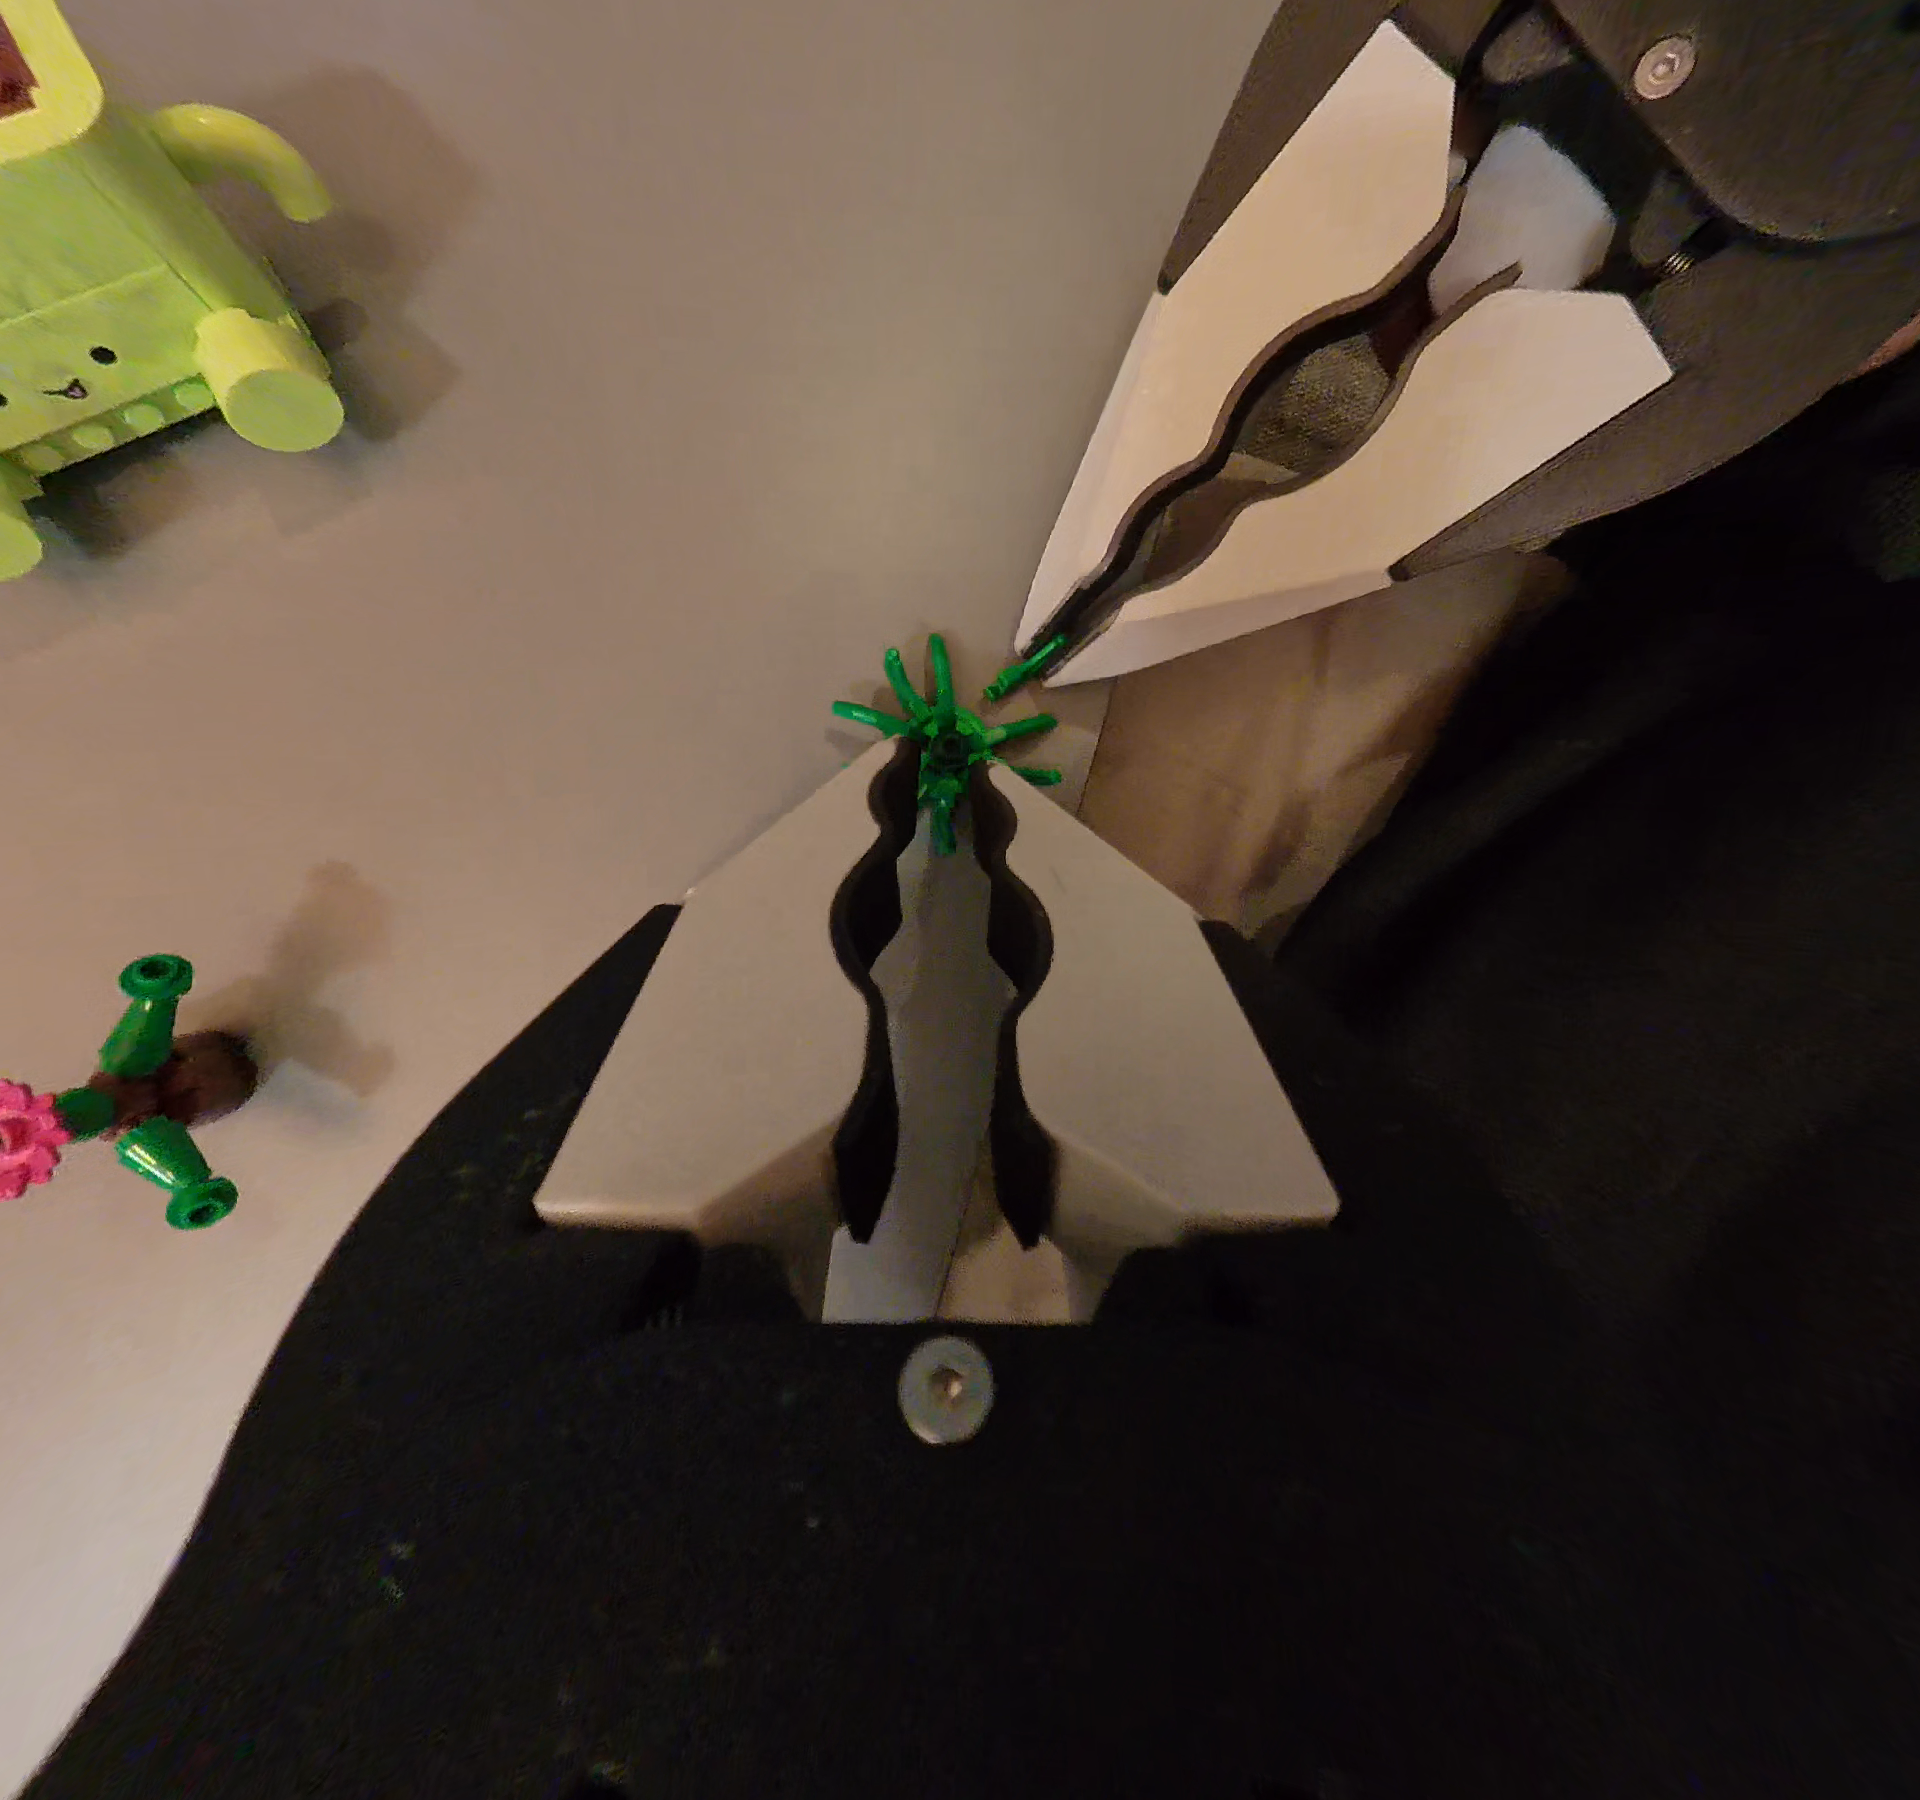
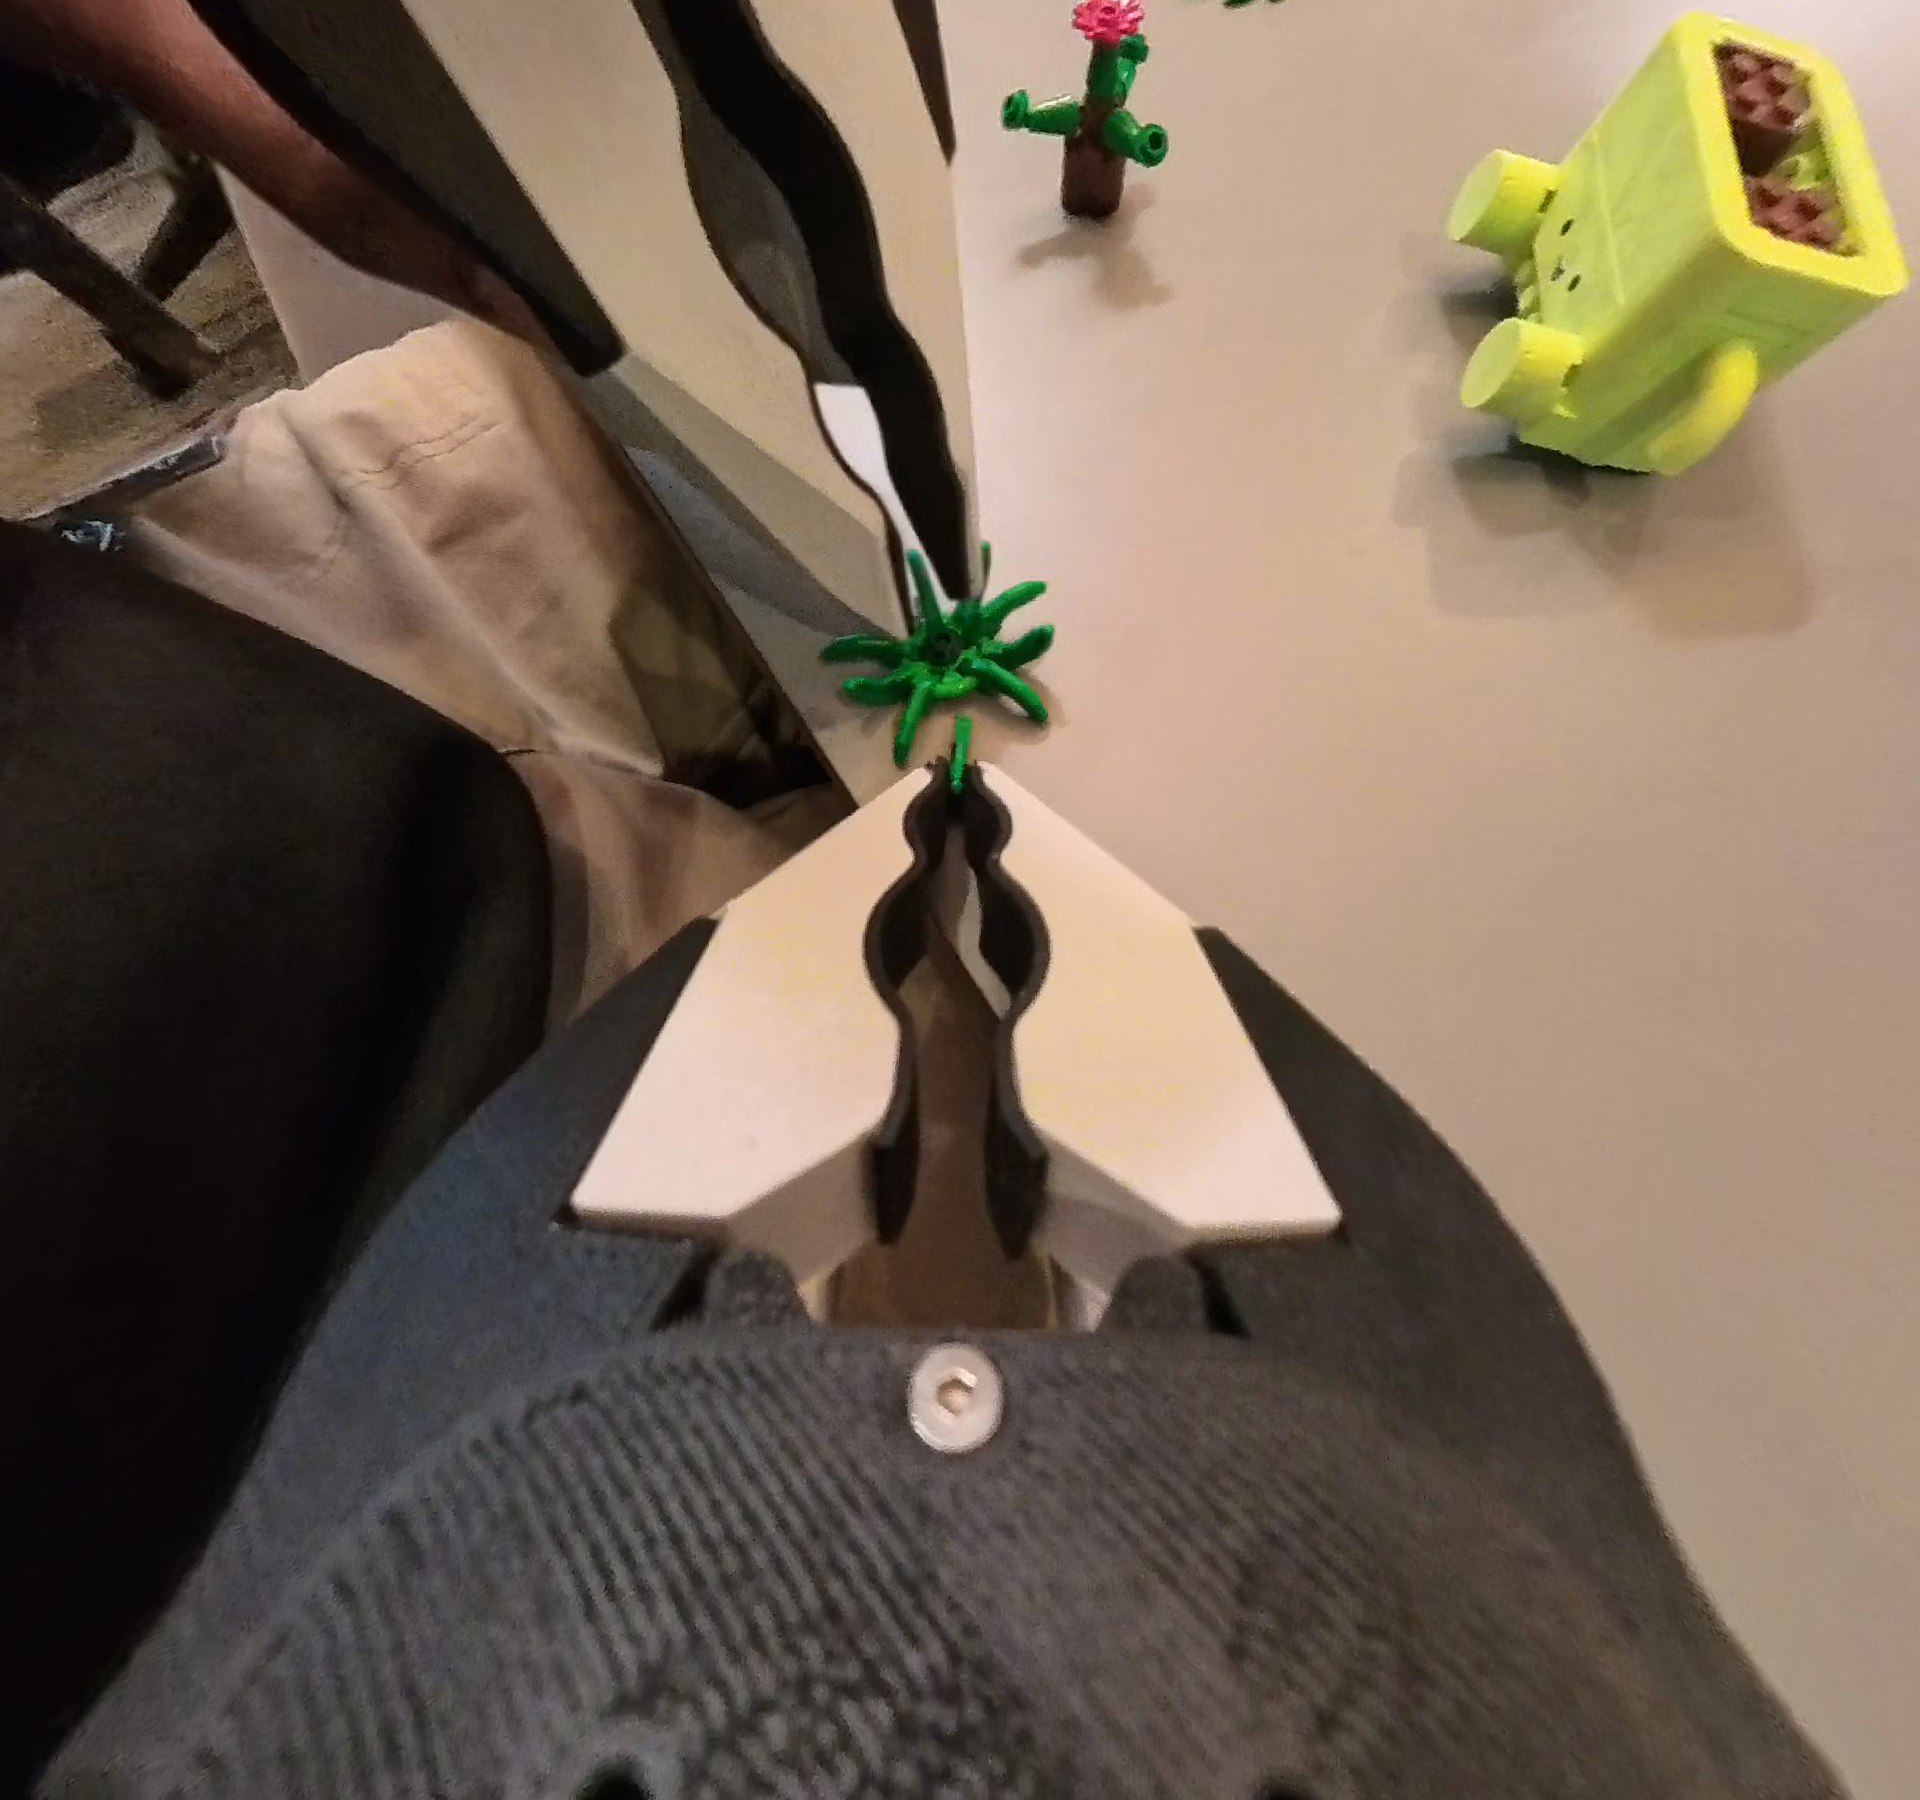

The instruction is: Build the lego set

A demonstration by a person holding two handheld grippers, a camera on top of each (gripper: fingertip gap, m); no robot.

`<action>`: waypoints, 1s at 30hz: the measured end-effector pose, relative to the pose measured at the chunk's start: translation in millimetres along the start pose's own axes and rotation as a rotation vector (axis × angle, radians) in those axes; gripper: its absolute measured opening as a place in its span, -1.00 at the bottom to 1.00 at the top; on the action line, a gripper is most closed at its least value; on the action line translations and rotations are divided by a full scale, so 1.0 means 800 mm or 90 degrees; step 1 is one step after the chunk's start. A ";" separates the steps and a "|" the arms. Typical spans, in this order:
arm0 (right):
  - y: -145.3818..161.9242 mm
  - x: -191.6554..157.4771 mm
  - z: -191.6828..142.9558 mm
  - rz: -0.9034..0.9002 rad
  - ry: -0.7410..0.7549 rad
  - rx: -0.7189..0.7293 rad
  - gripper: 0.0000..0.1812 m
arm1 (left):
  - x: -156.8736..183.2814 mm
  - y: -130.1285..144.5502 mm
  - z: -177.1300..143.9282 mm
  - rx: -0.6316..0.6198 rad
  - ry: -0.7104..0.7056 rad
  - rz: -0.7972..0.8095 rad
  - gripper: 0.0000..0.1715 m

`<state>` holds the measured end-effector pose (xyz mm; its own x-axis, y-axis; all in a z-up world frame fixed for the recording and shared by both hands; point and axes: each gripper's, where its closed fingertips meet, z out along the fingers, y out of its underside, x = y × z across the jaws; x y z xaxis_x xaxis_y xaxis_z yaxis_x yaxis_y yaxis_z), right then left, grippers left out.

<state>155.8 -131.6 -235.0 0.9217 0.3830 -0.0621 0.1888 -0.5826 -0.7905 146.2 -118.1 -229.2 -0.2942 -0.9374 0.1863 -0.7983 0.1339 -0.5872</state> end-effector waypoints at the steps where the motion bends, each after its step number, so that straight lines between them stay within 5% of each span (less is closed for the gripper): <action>1: 0.000 0.000 0.001 -0.011 -0.005 -0.004 -0.99 | 0.000 -0.002 0.001 0.000 -0.002 0.002 -0.91; 21: -0.004 0.002 0.007 -0.155 -0.073 -0.059 -0.99 | 0.000 0.003 0.004 -0.033 0.018 -0.043 -0.95; 30: -0.002 0.001 0.006 -0.088 -0.125 -0.235 -0.99 | 0.001 0.001 0.006 -0.016 0.025 -0.049 -0.95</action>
<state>154.2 -127.0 -236.5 0.8040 0.5836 -0.1139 0.4471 -0.7197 -0.5312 147.5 -120.0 -233.2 -0.2514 -0.9320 0.2610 -0.8318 0.0702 -0.5507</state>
